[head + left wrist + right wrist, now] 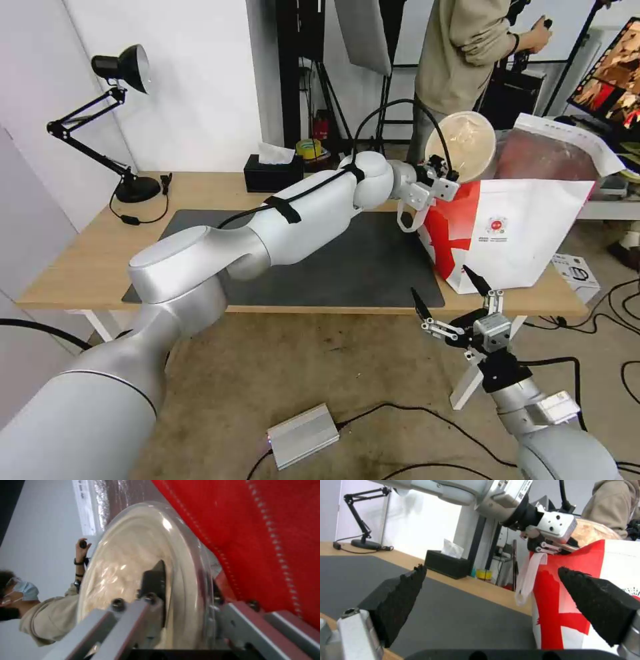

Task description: Pick up the trash from the table and place it into the takeout bag.

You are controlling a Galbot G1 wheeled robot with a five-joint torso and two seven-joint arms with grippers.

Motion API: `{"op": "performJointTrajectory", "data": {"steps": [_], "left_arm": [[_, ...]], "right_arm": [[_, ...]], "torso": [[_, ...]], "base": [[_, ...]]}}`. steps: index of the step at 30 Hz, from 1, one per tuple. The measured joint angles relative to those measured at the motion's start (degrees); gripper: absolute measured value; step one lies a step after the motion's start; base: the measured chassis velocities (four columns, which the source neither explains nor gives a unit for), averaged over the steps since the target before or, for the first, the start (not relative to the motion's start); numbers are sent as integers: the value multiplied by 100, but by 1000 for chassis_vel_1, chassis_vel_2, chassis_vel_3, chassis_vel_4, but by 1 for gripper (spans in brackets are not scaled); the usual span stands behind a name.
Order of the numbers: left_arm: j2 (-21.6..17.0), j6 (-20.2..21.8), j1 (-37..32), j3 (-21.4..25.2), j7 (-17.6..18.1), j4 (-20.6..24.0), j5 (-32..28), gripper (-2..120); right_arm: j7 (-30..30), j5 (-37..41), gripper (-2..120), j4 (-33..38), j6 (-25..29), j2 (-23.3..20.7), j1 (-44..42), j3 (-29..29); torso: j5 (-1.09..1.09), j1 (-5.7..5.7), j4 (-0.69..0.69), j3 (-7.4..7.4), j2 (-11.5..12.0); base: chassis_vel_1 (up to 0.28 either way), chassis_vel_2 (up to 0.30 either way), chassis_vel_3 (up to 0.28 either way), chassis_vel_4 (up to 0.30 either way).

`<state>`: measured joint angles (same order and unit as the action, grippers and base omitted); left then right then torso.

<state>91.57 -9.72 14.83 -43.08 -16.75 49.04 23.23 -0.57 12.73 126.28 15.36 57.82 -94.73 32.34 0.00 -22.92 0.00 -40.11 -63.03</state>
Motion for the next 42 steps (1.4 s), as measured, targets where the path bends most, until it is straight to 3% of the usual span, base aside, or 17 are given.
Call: {"op": "performJointTrajectory", "data": {"steps": [21,28,32,36,42], "left_arm": [[-2,16,15,-1,-45,38,38,99],[-9,2,26,213,78,75,15,100],[-21,-104,82,399,73,46,-288,100],[-27,-123,130,535,97,25,-1067,100],[-39,-138,134,705,236,45,-1778,100]], "right_arm": [[0,0,100,0,0,0,0,0],[0,0,100,0,0,0,0,0],[0,0,100,0,0,0,0,0],[0,0,100,0,0,0,0,0],[0,0,100,0,0,0,0,0]], "torso": [[0,0,0,0,0],[0,0,0,0,0],[0,0,0,0,0],[0,0,0,0,0],[0,0,0,0,0]], "base": [[0,0,0,0],[0,0,0,0],[0,0,0,0],[0,0,0,0],[0,0,0,0]]}}
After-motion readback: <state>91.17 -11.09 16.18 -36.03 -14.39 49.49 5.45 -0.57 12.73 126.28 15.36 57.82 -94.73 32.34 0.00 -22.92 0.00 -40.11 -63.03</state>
